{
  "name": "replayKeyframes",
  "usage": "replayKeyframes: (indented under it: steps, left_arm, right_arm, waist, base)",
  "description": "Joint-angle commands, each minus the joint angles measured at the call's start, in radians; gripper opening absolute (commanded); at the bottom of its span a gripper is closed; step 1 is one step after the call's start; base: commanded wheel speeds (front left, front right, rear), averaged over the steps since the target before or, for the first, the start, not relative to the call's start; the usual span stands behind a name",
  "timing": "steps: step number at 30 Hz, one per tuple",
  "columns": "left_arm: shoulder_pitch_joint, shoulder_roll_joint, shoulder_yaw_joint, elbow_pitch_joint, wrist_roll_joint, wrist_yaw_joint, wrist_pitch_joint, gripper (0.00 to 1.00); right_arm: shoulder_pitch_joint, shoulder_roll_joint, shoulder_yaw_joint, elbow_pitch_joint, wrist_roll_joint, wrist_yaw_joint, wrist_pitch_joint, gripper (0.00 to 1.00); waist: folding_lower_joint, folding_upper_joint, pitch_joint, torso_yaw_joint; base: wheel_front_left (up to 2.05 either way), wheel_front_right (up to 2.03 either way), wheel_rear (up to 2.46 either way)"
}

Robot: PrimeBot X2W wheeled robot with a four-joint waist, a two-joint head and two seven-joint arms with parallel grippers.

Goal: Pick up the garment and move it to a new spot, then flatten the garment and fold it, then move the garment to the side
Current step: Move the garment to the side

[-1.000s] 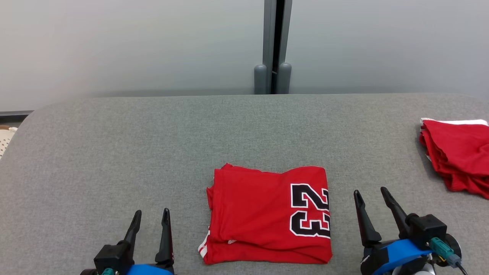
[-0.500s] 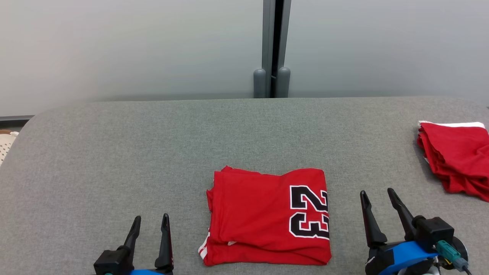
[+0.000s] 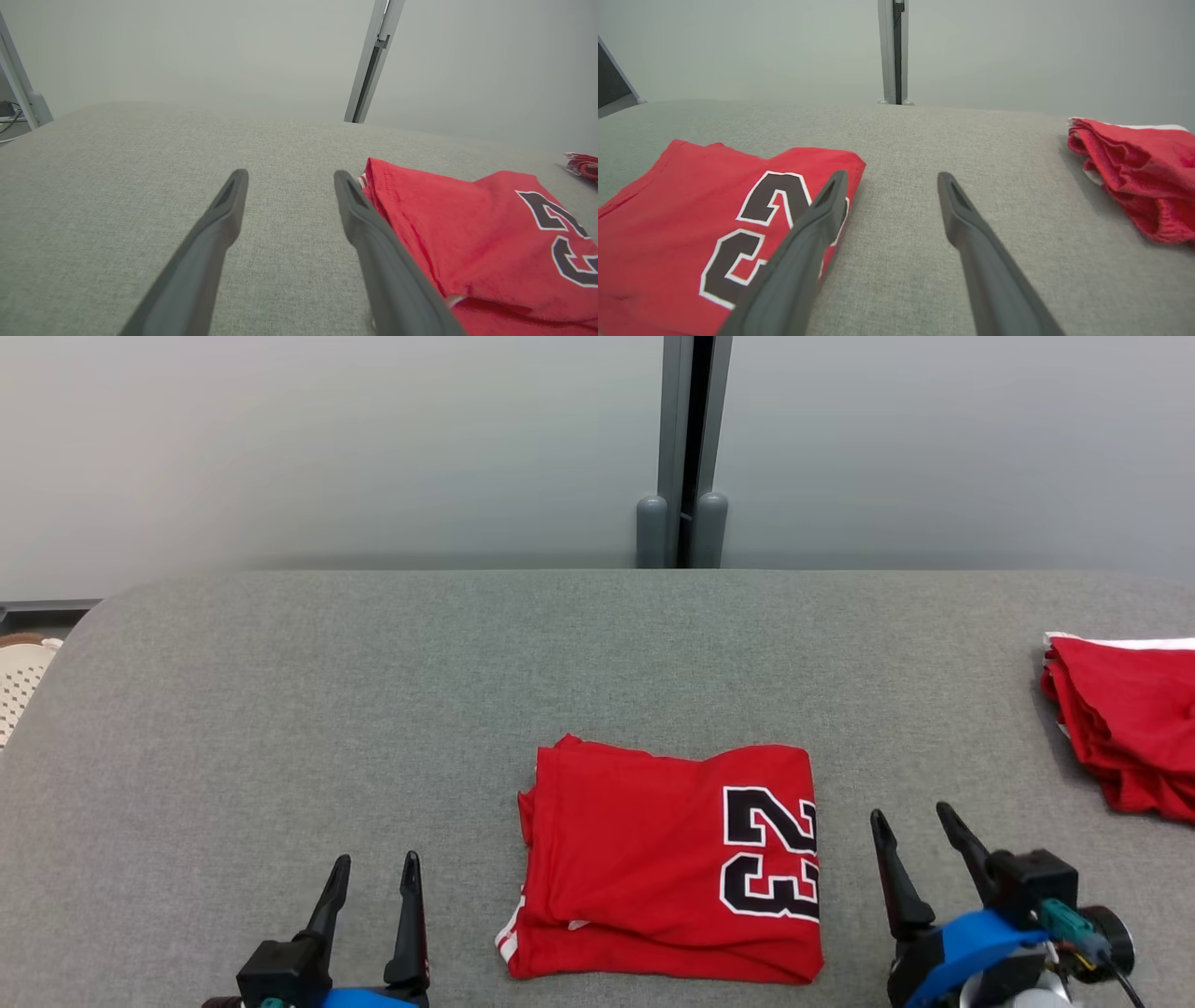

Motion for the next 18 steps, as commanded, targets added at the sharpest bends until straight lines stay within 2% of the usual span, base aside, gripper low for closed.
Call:
replayKeyframes:
  steps: [1,5,11,14,18]
  left_arm:
    - [-0.021,0.003,0.006,-0.007,0.006,-0.004,-0.004,1.0]
    - [-0.032,0.005,0.01,-0.017,0.018,-0.005,-0.004,1.0]
    - [-0.046,0.002,0.008,-0.023,0.031,-0.002,-0.004,1.0]
    - [-0.053,-0.002,0.008,-0.018,0.038,-0.001,-0.004,1.0]
    - [-0.059,-0.004,0.016,-0.02,0.039,0.001,-0.004,1.0]
  right_arm:
    - [-0.028,-0.001,0.004,-0.004,-0.013,0.0,0.017,1.0]
    - [-0.084,-0.001,0.02,-0.004,-0.043,0.0,0.126,1.0]
    - [-0.138,-0.001,0.044,0.025,-0.07,0.0,0.35,1.0]
    - [-0.154,-0.001,0.045,0.058,-0.043,0.0,0.456,1.0]
    - [-0.155,-0.001,0.053,0.083,0.001,0.0,0.519,1.0]
  waist:
    - [0.0001,-0.0001,0.007,0.005]
    - [0.0001,-0.0001,0.022,0.017]
    - [0.0001,-0.0001,0.048,0.052]
    - [0.0001,-0.0001,0.069,0.085]
    - [0.0001,-0.0001,0.085,0.104]
  base:
    - [0.0,0.0,0.0]
    - [0.0,0.0,0.0]
    - [0.0,0.0,0.0]
    - [0.0,0.0,0.0]
    - [0.0,0.0,0.0]
